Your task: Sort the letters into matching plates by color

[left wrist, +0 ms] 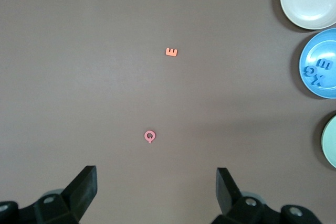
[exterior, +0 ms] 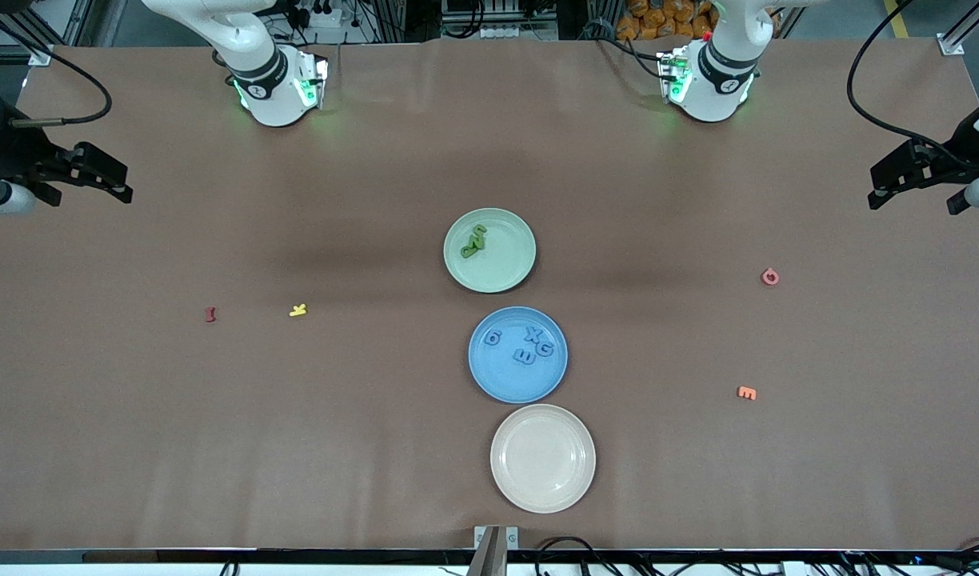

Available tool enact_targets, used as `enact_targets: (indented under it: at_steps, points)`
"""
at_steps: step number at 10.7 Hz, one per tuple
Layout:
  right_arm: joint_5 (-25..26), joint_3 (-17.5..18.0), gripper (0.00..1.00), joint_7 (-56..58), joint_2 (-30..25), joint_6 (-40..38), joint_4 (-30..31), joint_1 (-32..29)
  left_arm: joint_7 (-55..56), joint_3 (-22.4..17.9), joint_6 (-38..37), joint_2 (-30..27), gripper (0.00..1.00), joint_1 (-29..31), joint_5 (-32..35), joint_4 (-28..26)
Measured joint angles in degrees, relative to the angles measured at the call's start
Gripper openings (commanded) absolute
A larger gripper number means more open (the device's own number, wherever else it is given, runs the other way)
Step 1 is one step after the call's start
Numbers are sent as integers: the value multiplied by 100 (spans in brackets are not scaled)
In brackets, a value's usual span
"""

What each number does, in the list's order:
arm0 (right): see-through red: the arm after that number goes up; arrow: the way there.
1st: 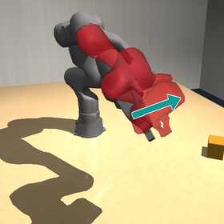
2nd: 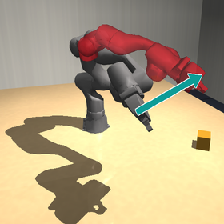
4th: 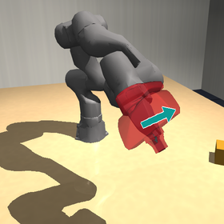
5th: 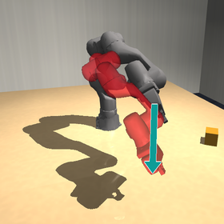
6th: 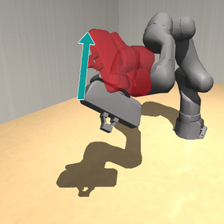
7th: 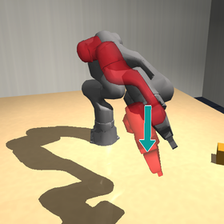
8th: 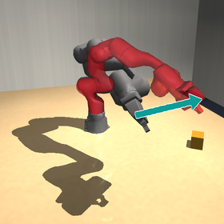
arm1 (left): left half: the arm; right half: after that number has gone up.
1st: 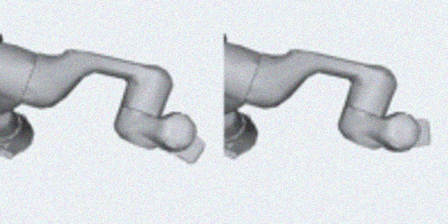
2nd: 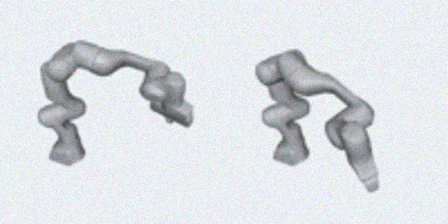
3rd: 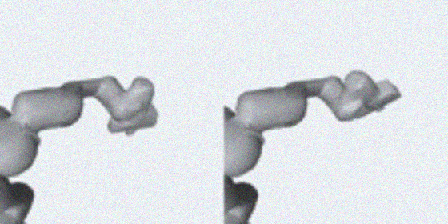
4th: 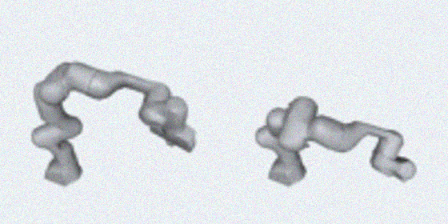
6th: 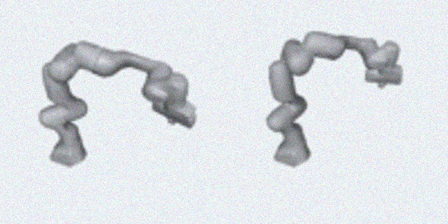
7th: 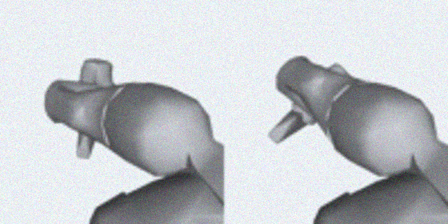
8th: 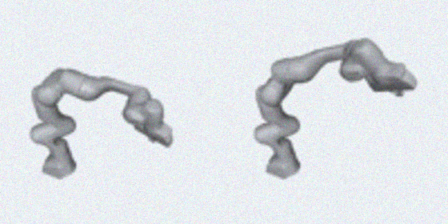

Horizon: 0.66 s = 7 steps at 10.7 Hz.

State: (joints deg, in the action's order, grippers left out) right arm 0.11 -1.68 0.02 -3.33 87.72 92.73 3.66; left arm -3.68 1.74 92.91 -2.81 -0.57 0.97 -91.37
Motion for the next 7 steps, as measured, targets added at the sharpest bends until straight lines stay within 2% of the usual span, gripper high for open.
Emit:
enact_targets:
  at_steps: [7]
  points:
    - [-1, 21, 100, 4, 0, 18, -19, 273, -8, 6, 28, 8, 100, 0, 0, 0]
